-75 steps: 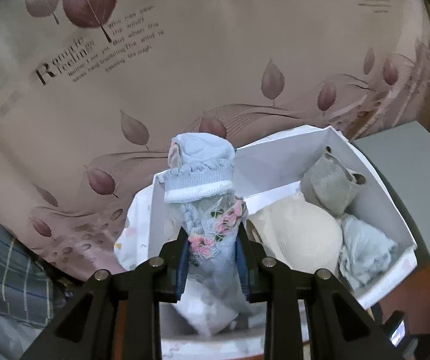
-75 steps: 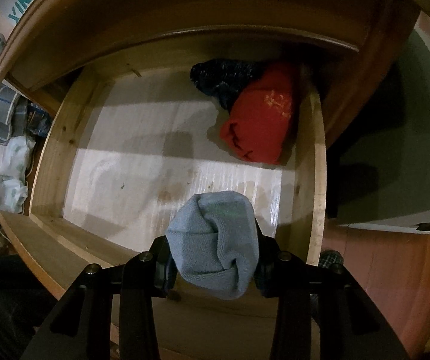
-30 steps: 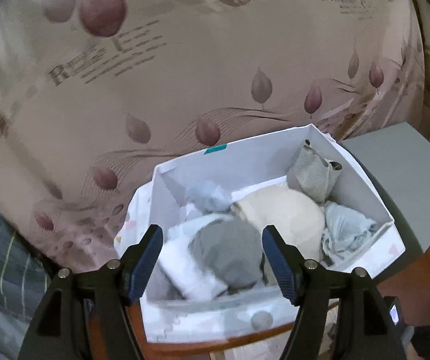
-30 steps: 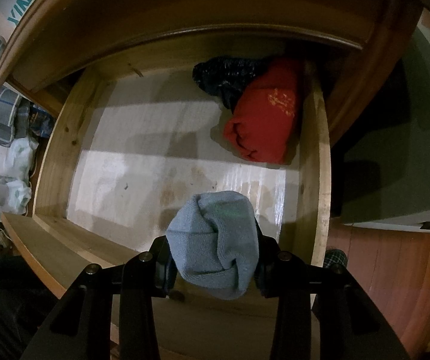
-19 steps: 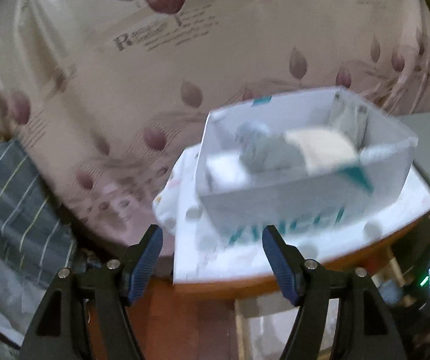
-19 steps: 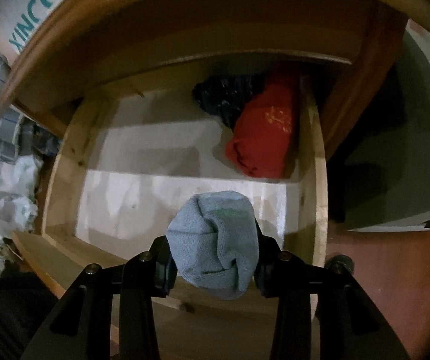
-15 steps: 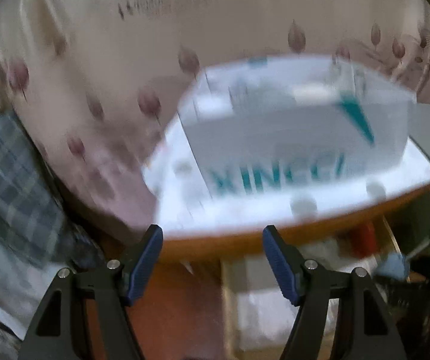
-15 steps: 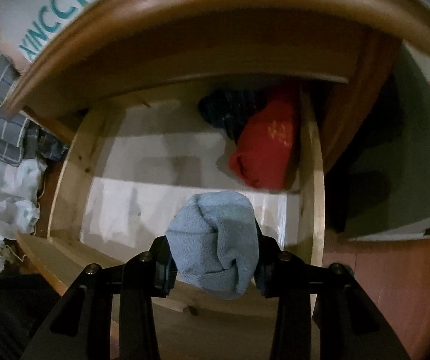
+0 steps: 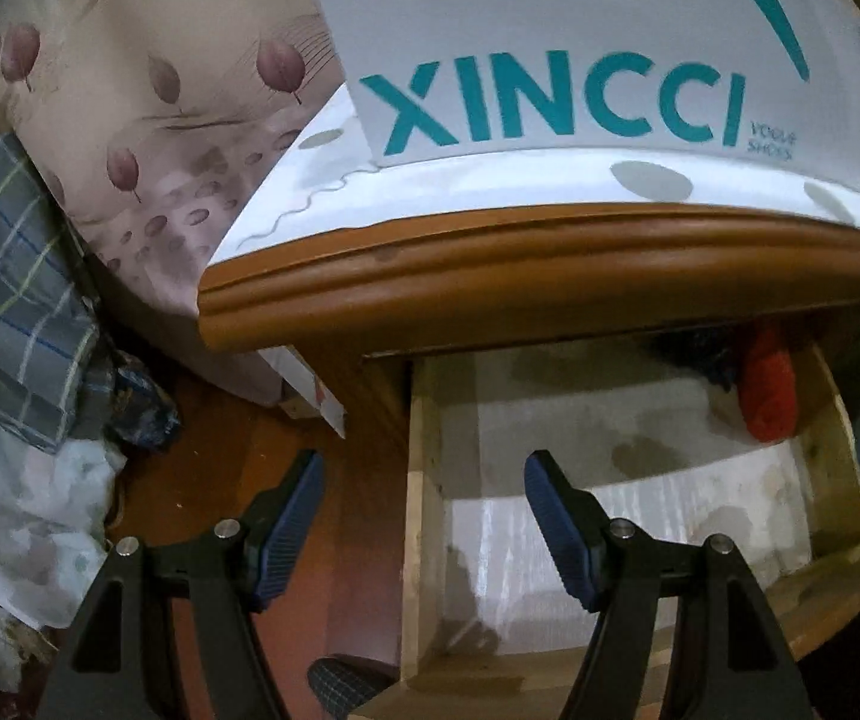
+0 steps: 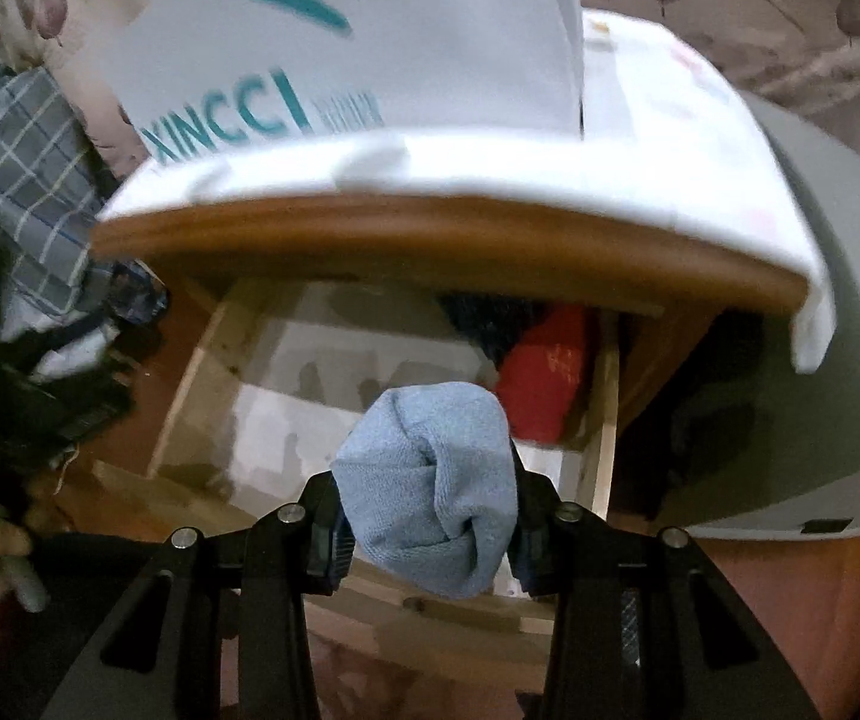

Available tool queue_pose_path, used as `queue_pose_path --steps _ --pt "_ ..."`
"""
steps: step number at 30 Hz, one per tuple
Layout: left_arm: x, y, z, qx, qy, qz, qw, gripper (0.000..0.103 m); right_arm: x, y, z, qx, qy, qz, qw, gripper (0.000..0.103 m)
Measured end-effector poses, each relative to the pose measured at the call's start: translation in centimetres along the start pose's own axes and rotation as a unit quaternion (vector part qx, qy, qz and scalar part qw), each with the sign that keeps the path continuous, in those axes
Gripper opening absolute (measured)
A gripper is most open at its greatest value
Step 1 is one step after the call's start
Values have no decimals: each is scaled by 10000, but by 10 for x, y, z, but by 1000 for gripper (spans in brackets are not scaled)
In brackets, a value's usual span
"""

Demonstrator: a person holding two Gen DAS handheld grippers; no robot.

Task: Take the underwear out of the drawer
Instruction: 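Move the open left gripper back over the drawer, then carry the light blue sock with the right gripper into the white box and release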

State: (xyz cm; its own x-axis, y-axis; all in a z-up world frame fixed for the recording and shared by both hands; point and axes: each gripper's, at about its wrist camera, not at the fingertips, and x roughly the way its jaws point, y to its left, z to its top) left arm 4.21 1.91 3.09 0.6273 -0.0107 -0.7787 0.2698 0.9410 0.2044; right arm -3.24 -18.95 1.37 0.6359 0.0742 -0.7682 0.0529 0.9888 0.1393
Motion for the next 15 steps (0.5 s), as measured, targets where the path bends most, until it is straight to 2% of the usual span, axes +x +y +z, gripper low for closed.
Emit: queue_pose_path --steps 2,8,12,15 --pt "0 5 -1 -132 47 -92 9999 71 -24 9 14 -139 -160 19 9998 38" --pt "-3 15 -1 -318 1 -40 9995 71 -96 38 67 -522 -795 47 9955 38" --pt "-2 18 -1 -389 29 -28 9992 71 -123 55 103 -710 -1144 -47 9909 38" --pt "-3 22 0 -460 13 -25 9989 71 -128 64 134 -788 -1245 -166 9889 38"
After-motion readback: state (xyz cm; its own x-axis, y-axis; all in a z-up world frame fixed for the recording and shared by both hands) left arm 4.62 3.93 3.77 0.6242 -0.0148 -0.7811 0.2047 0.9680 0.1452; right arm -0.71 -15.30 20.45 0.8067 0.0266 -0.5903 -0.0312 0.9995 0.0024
